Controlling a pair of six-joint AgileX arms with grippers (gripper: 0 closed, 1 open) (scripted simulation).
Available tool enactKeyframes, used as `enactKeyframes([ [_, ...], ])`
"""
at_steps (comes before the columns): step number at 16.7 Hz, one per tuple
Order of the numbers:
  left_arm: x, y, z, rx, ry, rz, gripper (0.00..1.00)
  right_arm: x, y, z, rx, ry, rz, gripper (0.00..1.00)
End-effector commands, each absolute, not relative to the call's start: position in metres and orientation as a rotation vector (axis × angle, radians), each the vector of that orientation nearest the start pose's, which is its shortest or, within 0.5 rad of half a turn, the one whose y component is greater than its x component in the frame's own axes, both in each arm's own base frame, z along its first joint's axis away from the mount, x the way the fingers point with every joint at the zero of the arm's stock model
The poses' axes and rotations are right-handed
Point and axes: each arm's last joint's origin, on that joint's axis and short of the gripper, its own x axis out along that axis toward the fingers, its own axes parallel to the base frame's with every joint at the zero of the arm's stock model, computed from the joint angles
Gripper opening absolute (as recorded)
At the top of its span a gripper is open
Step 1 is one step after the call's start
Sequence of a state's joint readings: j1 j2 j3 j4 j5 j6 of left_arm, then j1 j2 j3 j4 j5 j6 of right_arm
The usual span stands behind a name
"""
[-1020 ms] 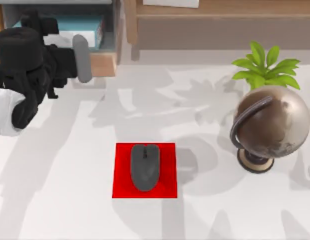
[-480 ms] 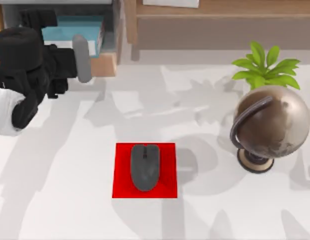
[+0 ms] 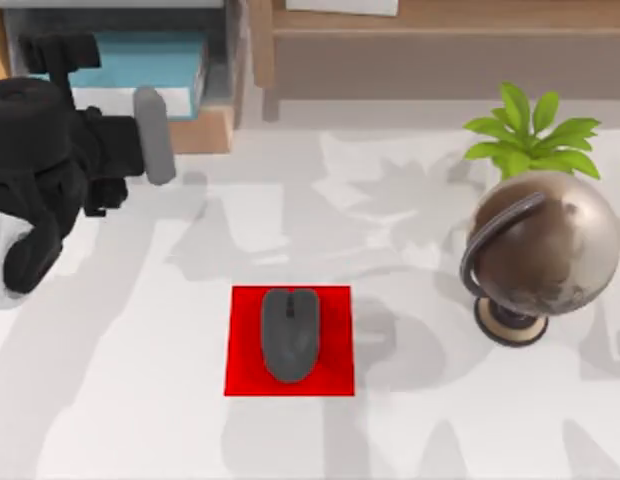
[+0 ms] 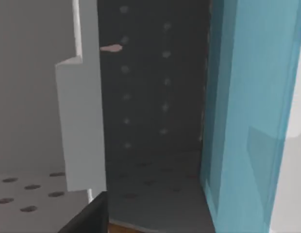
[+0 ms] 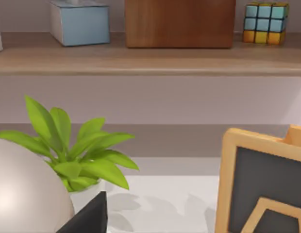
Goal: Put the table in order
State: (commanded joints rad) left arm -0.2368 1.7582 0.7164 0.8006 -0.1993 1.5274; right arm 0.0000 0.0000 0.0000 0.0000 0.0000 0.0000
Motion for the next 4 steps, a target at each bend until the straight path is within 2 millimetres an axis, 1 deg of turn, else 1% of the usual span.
enactKeyframes([
  [2, 0.3243, -0.0740, 0.1495, 1.561, 0.180, -0.214, 1.00, 0.1057, -0.0012, 0.1600, 0.000, 0.000, 0.000, 1.00],
  [4, 0.3204, -0.0745, 0.1467, 1.565, 0.187, -0.224, 1.00, 0.1057, -0.0012, 0.1600, 0.000, 0.000, 0.000, 1.00],
])
